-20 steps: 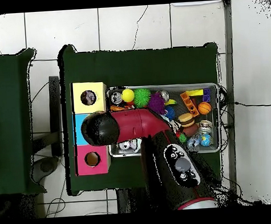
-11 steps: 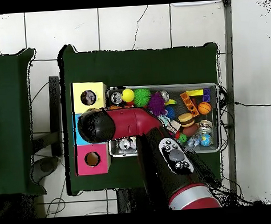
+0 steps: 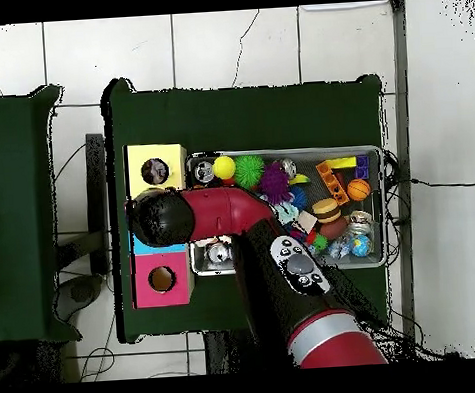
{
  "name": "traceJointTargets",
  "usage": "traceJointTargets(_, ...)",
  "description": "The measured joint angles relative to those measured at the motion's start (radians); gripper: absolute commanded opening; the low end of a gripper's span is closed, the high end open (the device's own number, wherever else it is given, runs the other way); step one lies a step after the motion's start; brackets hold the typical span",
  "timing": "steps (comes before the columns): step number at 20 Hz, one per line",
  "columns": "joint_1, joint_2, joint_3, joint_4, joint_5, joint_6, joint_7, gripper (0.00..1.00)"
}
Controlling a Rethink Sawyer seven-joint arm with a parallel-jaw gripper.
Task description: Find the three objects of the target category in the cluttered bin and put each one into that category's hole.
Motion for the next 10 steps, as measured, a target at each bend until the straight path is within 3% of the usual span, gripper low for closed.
traceJointTargets(10,0.029,0.023,0.007,-0.068,0.008,0.0,0.0,0.0)
